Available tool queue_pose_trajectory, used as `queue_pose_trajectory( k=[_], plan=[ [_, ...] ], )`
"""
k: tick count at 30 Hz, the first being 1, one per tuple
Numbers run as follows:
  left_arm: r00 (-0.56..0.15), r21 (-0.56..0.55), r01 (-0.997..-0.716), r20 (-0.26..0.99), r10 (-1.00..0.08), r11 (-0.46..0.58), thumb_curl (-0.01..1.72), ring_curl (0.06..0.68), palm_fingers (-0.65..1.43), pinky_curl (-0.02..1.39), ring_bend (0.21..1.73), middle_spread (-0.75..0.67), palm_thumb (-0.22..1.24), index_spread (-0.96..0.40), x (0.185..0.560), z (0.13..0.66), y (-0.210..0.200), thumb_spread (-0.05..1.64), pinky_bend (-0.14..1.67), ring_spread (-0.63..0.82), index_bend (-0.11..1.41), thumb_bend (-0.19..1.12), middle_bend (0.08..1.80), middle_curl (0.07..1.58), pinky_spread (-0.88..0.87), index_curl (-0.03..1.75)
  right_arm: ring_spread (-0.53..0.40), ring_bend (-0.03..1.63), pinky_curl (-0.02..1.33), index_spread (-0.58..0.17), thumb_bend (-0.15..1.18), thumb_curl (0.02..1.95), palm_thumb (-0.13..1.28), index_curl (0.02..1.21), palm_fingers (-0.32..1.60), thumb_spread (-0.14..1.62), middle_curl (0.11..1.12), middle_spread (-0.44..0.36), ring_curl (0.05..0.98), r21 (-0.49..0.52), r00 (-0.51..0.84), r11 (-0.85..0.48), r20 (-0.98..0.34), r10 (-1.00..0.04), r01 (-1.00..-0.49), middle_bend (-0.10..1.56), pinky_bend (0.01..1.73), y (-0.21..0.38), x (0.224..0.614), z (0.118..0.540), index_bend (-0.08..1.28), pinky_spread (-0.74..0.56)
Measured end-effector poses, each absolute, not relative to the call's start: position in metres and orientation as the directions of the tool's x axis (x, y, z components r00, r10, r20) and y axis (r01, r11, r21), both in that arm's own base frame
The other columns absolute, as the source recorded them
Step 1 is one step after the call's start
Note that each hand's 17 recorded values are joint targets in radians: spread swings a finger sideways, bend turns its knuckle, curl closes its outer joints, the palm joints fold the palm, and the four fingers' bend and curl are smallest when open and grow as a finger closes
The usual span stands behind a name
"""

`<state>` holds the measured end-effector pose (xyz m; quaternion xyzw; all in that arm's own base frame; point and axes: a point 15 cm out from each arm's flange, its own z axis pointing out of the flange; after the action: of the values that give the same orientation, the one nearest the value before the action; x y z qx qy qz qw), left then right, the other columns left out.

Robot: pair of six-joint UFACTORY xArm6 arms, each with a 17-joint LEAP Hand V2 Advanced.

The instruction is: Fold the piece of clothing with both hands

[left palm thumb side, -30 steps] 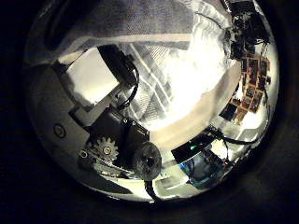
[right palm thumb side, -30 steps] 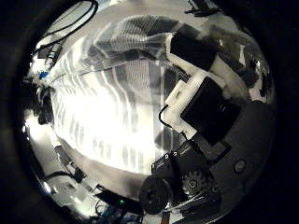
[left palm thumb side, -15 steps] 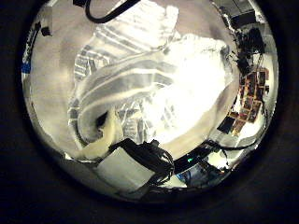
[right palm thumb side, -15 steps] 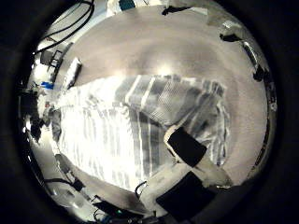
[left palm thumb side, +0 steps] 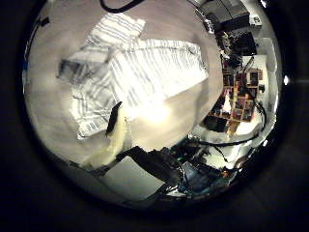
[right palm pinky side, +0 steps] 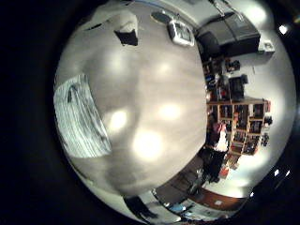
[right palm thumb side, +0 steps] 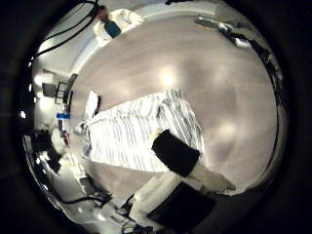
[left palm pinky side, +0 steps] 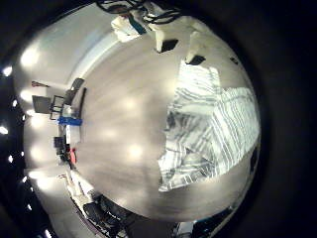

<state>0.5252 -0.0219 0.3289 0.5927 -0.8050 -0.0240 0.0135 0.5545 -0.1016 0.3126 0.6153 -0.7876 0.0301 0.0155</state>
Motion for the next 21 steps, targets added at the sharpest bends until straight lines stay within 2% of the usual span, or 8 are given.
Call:
queue_pose_trajectory(
  k=[7,14,21],
  plan=[
    [-0.297,0.137,-0.943,0.069,-0.952,0.304,0.38,0.236,0.05,0.42,0.62,0.28,0.5,0.02,0.506,0.278,-0.036,1.12,0.29,0.45,0.17,-0.02,0.18,0.42,0.54,0.52,-0.069,0.89,0.49,-0.271,-0.02,0.34,0.31,0.42,0.25,1.2,0.43,-0.034,0.365,0.063,-0.285,0.283,-0.026,-0.958,-0.957,0.49,0.77,-0.097,0.557,0.266,0.2,0.27],
    [-0.304,0.144,-0.94,0.063,-0.951,0.31,0.37,0.231,0.07,0.4,0.61,0.28,0.52,0.04,0.503,0.278,-0.042,1.12,0.29,0.46,0.17,-0.02,0.18,0.39,0.54,0.46,0.005,0.84,0.46,-0.216,-0.02,0.33,0.29,0.39,0.19,1.17,0.4,0.05,0.333,0.137,-0.278,0.269,-0.053,-0.959,-0.953,0.44,0.78,-0.078,0.558,0.227,0.17,0.31],
    [-0.305,0.145,-0.939,0.062,-0.95,0.311,0.37,0.226,0.08,0.38,0.6,0.27,0.53,0.04,0.503,0.277,-0.041,1.13,0.29,0.46,0.17,-0.02,0.19,0.37,0.54,0.42,0.05,0.82,0.43,-0.194,-0.02,0.32,0.27,0.37,0.2,1.16,0.39,0.089,0.31,0.178,-0.256,0.243,-0.049,-0.966,-0.953,0.43,0.77,-0.059,0.56,0.201,0.17,0.35]
  ],
)
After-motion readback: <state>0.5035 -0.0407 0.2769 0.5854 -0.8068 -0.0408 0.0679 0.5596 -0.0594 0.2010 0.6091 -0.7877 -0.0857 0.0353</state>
